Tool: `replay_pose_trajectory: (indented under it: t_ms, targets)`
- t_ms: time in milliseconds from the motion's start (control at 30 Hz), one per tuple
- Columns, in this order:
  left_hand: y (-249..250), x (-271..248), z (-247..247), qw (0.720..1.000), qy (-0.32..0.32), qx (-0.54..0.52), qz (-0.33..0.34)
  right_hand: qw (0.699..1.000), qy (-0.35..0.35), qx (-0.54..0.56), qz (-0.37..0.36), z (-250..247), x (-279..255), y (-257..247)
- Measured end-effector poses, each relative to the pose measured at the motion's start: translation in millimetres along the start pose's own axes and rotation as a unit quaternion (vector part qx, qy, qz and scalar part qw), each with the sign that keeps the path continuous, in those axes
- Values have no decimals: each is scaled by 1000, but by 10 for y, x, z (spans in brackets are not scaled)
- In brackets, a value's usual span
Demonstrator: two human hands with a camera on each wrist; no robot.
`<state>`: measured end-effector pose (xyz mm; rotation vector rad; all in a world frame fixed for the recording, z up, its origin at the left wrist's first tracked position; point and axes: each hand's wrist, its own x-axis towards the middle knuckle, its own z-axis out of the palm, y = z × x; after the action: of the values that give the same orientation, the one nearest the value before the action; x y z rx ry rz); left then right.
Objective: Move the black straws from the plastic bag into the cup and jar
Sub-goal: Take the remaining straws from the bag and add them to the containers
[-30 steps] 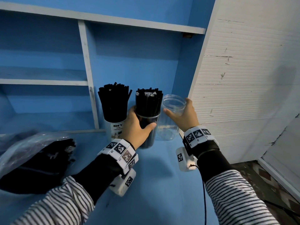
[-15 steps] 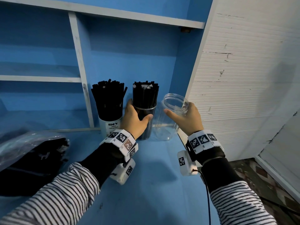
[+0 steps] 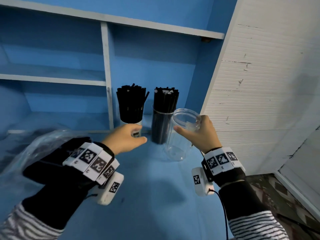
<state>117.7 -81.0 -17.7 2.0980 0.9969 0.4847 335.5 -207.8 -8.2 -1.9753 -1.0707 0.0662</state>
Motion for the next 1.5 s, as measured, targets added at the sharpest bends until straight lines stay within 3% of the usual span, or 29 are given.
replay_pose_trajectory:
  t_ms: [267,333,467,600,733,867,933,1067,1200,1300,1400,1500]
  targets:
    - [-261,-643,-951,979,145,145,1,997,-74,10,-35,260,-335,-442]
    - [-350,-785,-1165,971,127,197,-38,994,-90,28,-49,341,-375,-545]
    - [-538,-974,-1467,949,12,285,-134,991,-112,50,-62,503,-403,-690]
    - [-652,-1083,-1523,964,5,254,-74,990,-105,72,-66,602,-417,-717]
    - [-804,-1037,-1502,973,65,217,-39,993,-29,57,-98,478,-521,-723]
    - [-945,-997,-1484,978,131,160,-29,960,110,61,-250,428,-643,-895]
    - [-925,-991,-1450,979,155,134,-21,938,125,70,-315,482,-710,-1052]
    - [-911,-1008,-1409,983,161,90,-7,923,7,90,-373,805,-875,-1336]
    - [-916,-1103,-1409,986,127,104,-27,912,-182,72,-361,1315,-936,-1491]
    - [-953,-1172,-1448,987,86,132,-42,898,-273,19,-344,1650,-885,-1595]
    - [-984,-1198,-1489,985,109,127,-51,883,-329,-32,-334,1901,-828,-1670]
    - [-1000,-1175,-1505,980,176,83,-46,881,-332,-57,-332,2088,-744,-1717]
